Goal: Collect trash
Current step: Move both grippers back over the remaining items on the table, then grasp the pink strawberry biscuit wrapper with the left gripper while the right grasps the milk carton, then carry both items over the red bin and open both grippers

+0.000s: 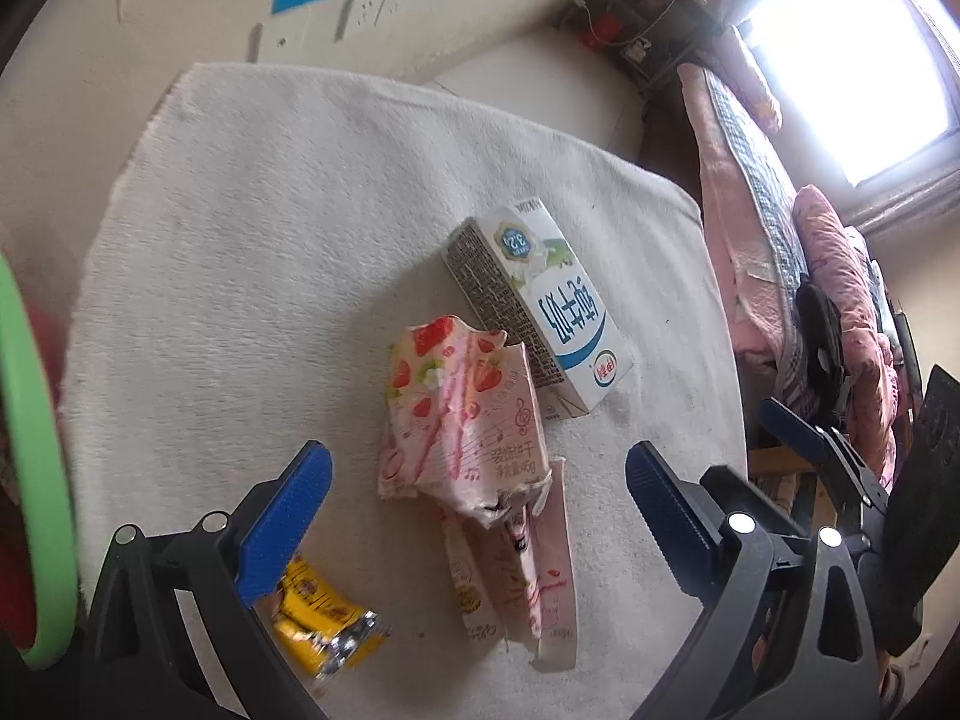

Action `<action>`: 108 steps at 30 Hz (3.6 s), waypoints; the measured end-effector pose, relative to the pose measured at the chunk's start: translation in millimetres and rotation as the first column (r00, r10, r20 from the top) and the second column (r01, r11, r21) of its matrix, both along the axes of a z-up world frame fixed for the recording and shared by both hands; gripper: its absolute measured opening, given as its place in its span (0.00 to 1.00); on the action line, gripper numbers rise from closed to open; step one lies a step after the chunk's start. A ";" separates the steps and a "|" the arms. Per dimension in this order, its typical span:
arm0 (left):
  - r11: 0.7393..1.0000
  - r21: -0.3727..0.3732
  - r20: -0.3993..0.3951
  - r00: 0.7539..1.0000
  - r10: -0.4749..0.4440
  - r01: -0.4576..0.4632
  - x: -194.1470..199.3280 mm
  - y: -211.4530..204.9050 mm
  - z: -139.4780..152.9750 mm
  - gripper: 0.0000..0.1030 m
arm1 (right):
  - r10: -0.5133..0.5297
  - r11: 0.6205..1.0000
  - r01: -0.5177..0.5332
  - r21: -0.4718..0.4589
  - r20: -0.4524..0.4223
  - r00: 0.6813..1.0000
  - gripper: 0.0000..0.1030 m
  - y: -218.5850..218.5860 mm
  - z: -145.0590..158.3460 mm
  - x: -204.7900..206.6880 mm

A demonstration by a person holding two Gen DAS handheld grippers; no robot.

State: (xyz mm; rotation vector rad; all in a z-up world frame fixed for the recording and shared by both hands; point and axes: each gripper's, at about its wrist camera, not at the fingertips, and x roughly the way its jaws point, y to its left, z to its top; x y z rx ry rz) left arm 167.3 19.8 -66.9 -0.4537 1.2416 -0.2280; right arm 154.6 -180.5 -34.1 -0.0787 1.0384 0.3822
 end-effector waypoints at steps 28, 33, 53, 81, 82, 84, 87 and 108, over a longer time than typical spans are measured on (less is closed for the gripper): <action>0.999 0.049 -0.042 0.999 0.007 -0.005 5.1 4.6 -22.2 0.52 | 0.008 1.000 -0.008 0.008 -0.026 1.000 0.95 6.5 -14.6 5.4; 0.997 0.075 -0.002 1.000 0.020 -0.020 -6.9 18.2 -6.1 0.52 | 0.029 1.000 -0.029 0.008 -0.011 1.000 0.95 17.5 -10.2 9.0; 0.986 0.155 0.038 0.997 0.062 -0.067 -26.8 53.9 -3.6 0.52 | 0.066 0.994 -0.069 -0.082 -0.048 0.997 0.88 71.0 -49.8 49.1; 0.985 0.159 0.092 0.994 0.050 -0.064 -47.8 38.1 13.5 0.52 | -0.018 0.999 0.019 -0.028 0.023 1.000 0.52 24.8 -12.7 11.4; 0.985 0.160 0.095 0.994 0.049 -0.063 -48.8 37.2 15.1 0.52 | -0.020 0.999 0.020 -0.026 0.024 1.000 0.52 24.3 -11.2 8.7; 0.985 0.160 0.101 0.994 0.043 -0.059 -51.3 34.7 18.5 0.52 | -0.020 0.999 0.021 -0.026 0.034 0.999 0.52 22.7 -7.1 1.4; 0.985 0.161 0.111 0.993 0.038 -0.055 -54.8 30.6 23.8 0.52 | -0.024 1.000 0.025 -0.017 0.040 0.999 0.52 20.8 -2.2 -6.8; 0.977 0.183 0.188 0.979 0.076 -0.111 -86.1 57.6 58.5 0.52 | 0.007 1.000 -0.009 0.017 0.095 0.995 0.52 48.2 28.6 -40.2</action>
